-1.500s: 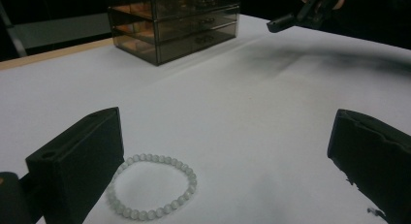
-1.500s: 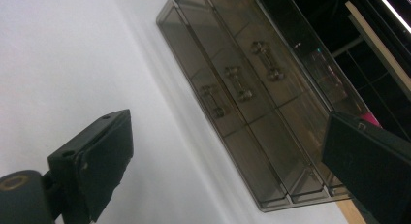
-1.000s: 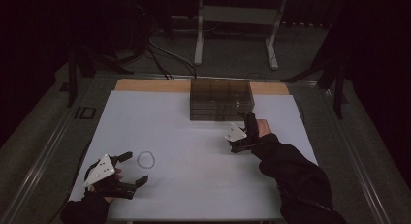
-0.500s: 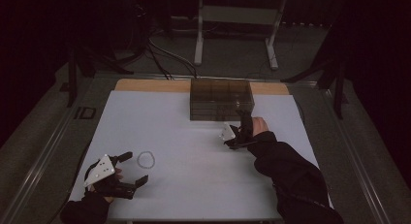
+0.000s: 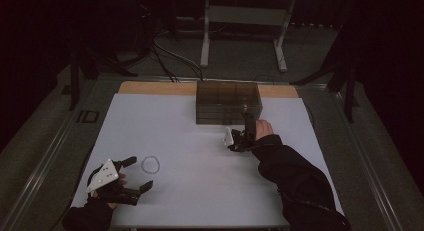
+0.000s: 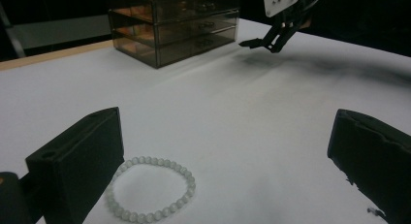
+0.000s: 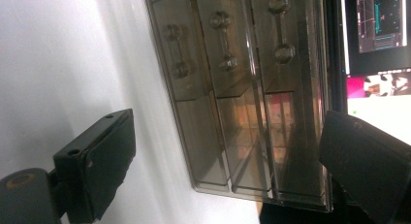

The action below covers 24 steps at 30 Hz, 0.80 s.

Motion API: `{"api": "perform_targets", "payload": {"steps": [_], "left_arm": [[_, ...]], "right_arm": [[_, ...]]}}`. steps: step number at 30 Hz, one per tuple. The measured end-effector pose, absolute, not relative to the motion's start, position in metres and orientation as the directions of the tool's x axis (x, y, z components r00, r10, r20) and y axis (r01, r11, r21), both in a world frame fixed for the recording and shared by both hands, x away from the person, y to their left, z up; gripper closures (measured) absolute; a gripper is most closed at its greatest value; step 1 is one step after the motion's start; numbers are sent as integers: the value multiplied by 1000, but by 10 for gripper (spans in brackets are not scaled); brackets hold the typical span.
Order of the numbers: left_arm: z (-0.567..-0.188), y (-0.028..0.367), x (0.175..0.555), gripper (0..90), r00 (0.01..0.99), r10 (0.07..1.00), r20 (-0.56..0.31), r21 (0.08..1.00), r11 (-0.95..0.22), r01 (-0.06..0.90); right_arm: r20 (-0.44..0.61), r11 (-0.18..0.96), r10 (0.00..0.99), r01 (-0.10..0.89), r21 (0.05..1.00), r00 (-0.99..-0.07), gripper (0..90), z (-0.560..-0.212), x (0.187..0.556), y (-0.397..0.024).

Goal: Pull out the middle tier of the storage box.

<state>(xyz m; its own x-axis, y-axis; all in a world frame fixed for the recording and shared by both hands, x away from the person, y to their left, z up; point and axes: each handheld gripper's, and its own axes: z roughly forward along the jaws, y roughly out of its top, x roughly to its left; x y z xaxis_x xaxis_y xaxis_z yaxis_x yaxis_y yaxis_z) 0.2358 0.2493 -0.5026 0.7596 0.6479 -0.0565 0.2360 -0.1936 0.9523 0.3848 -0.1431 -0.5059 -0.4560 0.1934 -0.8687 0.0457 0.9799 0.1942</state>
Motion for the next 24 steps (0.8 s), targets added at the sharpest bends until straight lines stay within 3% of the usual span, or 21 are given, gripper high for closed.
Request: {"api": "perform_targets", "payload": {"steps": [12,17,24], "left_arm": [[-503,250,236,10,759,648,-57,953,-191,235],[-502,249,235,11,761,647,-55,954,-190,231],[-502,249,235,11,761,646,-55,954,-191,231]], "right_arm": [[-898,994,114,45,104,-425,70,-514,387,-138],[-916,996,89,30,84,-391,113,-515,386,-135],[-925,998,55,-3,61,-376,244,-519,385,-130]]}}
